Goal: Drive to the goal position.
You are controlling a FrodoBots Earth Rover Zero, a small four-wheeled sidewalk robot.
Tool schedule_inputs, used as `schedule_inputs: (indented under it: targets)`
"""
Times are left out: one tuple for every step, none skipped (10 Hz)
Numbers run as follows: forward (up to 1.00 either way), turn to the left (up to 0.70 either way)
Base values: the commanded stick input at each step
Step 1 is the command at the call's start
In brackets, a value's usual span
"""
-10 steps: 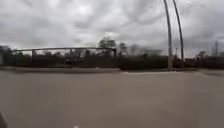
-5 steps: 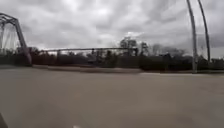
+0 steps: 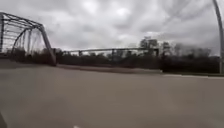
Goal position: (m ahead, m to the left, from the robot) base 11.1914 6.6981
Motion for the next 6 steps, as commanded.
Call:
schedule_inputs:
  targets:
    - [0.00, 0.70]
    - [0.00, 0.70]
    - [0.00, 0.70]
    - [0.00, 0.70]
    - [0.00, 0.70]
    - [0.00, 0.70]
